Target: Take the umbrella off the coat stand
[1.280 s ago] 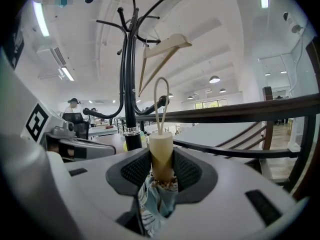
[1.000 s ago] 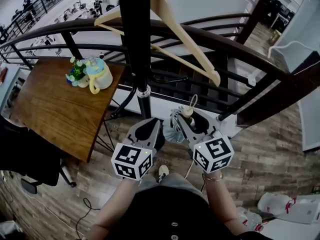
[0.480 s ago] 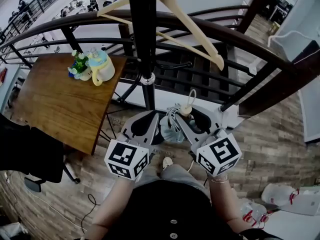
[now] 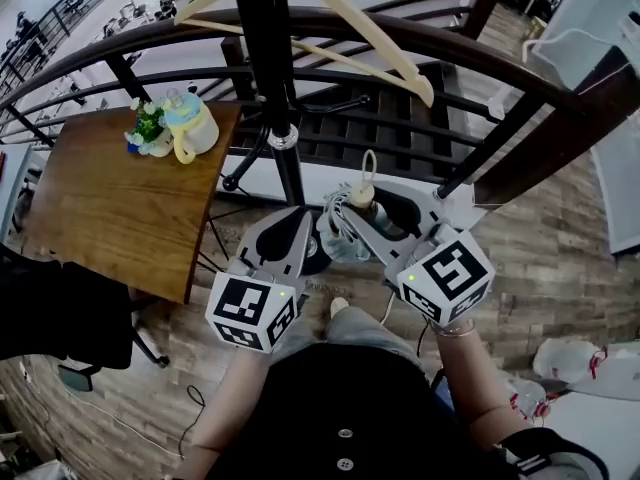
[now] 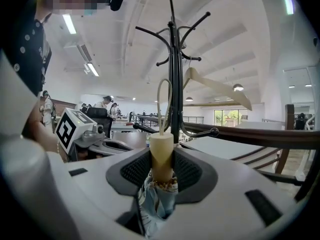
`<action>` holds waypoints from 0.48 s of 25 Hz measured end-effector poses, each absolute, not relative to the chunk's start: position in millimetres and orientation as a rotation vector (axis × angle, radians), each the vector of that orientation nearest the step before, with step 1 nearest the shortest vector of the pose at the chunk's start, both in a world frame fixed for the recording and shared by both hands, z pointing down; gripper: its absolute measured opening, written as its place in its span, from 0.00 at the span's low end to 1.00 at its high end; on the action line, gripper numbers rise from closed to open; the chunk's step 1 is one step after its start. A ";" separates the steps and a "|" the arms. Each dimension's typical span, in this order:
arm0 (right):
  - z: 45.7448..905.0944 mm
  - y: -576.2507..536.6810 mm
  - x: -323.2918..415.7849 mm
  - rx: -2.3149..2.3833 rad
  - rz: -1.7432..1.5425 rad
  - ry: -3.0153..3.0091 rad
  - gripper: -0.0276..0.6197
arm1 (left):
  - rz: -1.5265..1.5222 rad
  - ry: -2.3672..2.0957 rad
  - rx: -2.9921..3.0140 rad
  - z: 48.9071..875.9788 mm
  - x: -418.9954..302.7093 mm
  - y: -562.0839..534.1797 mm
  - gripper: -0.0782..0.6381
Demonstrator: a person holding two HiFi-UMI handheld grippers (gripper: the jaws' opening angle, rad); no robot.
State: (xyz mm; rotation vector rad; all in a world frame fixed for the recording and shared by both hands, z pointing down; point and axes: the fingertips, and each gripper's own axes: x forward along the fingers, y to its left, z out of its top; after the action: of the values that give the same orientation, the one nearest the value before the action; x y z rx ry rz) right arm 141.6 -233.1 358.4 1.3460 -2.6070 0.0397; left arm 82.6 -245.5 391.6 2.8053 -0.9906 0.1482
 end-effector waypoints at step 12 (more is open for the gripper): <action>347.2 -225.7 147.4 1.264 -0.006 -2.617 0.26 | 0.150 -1.008 2.768 396.6 78.2 -240.0 0.13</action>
State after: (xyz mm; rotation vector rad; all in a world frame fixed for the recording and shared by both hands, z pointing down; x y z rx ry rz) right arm 147.4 -225.7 347.2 1.2639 -2.6174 -0.0063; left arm 78.2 -240.0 396.6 2.7683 -1.0081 0.1499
